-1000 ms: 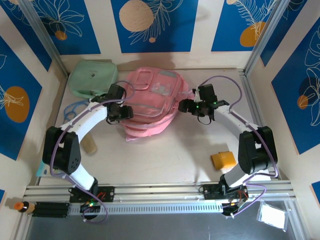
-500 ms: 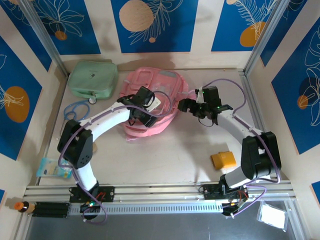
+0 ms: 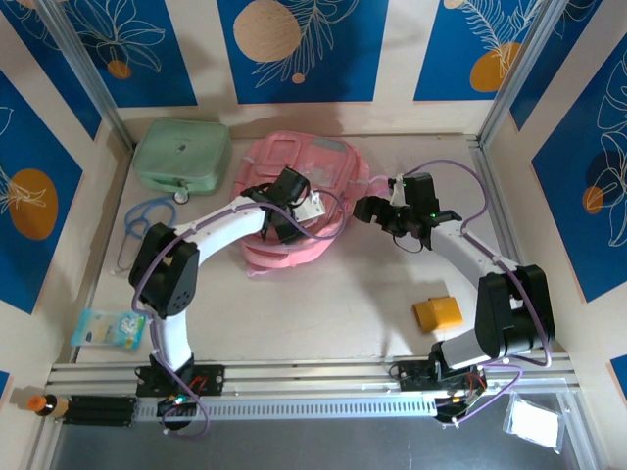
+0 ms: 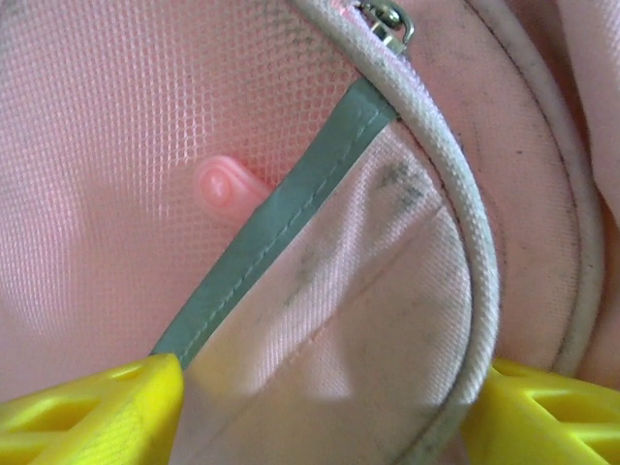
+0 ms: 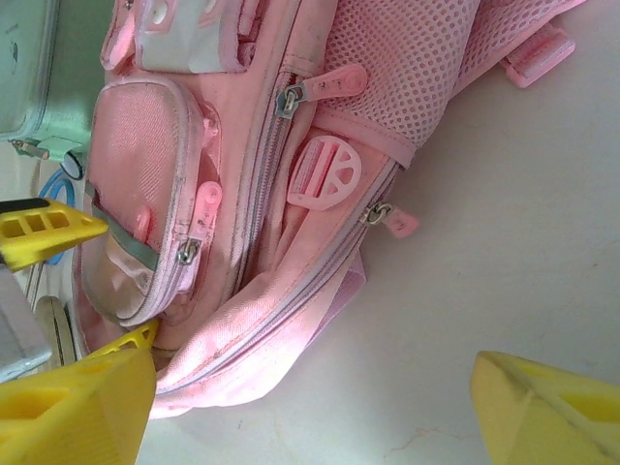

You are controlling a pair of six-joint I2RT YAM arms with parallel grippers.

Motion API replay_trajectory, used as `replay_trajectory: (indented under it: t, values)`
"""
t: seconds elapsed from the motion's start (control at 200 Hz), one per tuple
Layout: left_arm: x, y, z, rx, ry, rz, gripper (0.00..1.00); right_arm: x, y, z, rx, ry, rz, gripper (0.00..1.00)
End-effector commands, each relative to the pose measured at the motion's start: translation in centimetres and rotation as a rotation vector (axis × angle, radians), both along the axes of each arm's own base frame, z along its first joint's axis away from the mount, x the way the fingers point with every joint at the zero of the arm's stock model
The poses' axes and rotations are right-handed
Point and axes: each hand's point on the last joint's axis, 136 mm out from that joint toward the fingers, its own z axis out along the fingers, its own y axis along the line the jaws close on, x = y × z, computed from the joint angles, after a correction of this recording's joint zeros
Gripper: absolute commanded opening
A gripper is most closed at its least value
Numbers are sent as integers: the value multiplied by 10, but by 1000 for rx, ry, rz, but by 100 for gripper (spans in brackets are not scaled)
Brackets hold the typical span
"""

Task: Pack the student bag
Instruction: Unzip the student bag at the top-center of the table.

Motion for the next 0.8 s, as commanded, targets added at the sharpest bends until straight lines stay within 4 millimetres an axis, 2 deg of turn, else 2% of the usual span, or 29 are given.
replay_trajectory:
  t: [0.0,0.105,0.195,0.35,0.615,0.795]
  values:
    - [7,-7,4,5,3,-58,73,-4,0,6,35,-1,0,84]
    - [12,-9,0,24,10,-72,68,-3,-1,8,43,0,-8,84]
    - [20,-7,0,52,-5,-50,58,-2,-2,7,52,5,-15,84]
    - [25,-9,13,26,-7,-4,40,-3,-1,4,62,21,-16,84]
    - [16,-21,55,-115,-48,-21,12,2,5,3,97,36,1,83]
    - [4,-25,89,-242,-92,-21,2,13,16,10,154,34,34,82]
